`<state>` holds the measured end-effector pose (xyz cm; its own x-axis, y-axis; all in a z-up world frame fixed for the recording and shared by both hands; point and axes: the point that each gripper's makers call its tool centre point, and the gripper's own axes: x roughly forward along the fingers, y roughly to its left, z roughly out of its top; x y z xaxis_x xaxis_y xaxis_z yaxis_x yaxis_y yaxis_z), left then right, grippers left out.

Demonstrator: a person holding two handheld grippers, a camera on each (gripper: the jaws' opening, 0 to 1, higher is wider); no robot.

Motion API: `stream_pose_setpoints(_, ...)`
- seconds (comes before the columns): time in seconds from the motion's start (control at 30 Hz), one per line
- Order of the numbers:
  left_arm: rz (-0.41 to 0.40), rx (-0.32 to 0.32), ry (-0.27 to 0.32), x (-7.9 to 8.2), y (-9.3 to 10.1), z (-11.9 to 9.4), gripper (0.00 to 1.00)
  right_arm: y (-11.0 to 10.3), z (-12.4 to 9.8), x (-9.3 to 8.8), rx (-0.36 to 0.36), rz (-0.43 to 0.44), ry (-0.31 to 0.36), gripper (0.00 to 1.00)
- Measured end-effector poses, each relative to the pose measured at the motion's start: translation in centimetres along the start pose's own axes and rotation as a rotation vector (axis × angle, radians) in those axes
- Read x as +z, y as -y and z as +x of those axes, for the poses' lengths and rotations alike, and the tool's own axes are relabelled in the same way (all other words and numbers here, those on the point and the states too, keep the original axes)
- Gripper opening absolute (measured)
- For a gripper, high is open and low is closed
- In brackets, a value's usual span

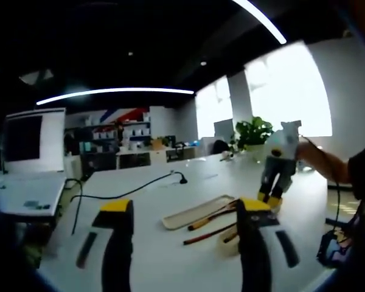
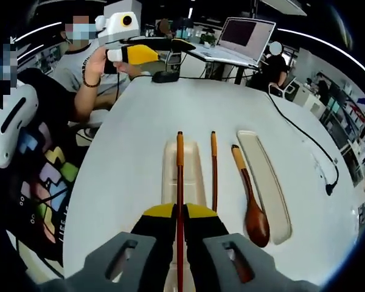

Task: Arrange the utensils inside the cutlery case until each visible utensil rests in its matching compartment.

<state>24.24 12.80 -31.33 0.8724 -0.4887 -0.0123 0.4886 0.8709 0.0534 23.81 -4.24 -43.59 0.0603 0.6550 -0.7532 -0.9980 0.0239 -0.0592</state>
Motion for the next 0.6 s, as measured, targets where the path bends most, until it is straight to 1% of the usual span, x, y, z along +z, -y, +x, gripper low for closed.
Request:
stream_pose_setpoints(0.1, -0.002, -0.006, -0.001, 0.0, 0.2, 0.0, 0.72, 0.0, 0.5, -0.6, -0.001, -0.011, -0.022, 0.03)
stream_pose_setpoints(0.27, -0.008, -0.006, -0.008, -0.2, 0.0, 0.1, 0.72, 0.0, 0.9, -0.6, 0.009, 0.009, -0.004, 0.03)
stream_pose_setpoints(0.43, -0.008, 0.002, -0.014, -0.4, -0.3, 0.0, 0.72, 0.3, 1.3, -1.1, 0.007, 0.012, -0.015, 0.03)
stream_pose_setpoints(0.6, -0.012, 0.007, -0.014, -0.4, -0.5, 0.0, 0.72, 0.4, 1.3, -1.2, 0.023, 0.009, -0.025, 0.03)
